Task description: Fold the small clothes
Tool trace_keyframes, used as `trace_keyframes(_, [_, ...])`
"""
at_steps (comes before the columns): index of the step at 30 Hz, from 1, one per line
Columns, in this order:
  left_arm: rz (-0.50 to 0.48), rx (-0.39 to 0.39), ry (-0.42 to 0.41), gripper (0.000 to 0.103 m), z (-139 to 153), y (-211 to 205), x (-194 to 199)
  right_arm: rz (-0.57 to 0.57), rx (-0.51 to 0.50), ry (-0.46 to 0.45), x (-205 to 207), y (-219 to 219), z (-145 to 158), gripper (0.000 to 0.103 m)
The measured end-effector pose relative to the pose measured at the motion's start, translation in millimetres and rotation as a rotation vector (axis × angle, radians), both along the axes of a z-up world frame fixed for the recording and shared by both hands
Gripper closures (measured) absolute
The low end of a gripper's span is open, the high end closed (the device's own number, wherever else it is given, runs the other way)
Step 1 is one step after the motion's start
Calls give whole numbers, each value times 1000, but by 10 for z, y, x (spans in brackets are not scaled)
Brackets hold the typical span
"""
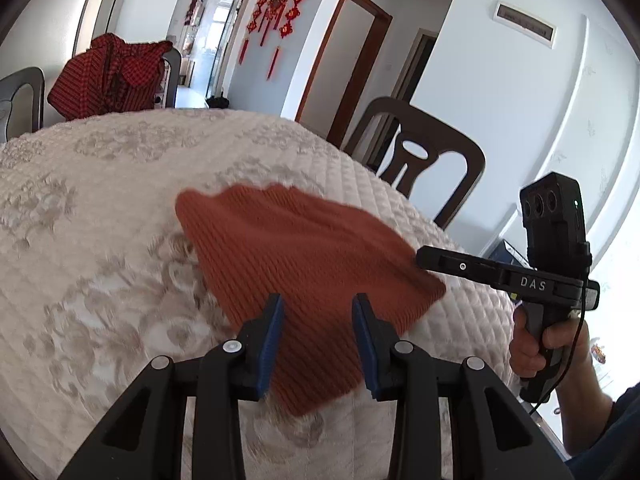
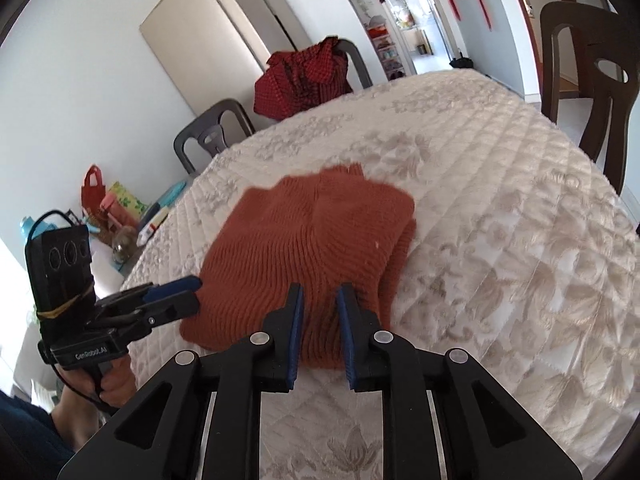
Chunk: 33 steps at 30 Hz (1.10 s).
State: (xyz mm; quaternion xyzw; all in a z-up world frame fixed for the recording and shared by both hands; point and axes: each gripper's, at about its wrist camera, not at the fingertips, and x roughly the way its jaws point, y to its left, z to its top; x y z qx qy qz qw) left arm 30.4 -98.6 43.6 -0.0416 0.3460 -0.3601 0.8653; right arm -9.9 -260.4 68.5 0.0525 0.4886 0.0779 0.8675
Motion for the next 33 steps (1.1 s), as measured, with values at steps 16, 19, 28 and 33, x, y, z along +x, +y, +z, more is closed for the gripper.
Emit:
trace_keyframes(16, [58,5,31,65,-137,-23,377,-89,26,36,302,-200,-182,85])
trace_keyframes(19, [89,21,20,65,-71,-37,514,-79,13,14,415,-166,-119,85])
trace_keyframes(28, [147,55,122,65,-356,-41,905,-124,-22,78,790,-272,-428,85])
trace_keyframes(33, [167,50,131,65,-327,33,841,-127,3,68,738,-308,-415,85])
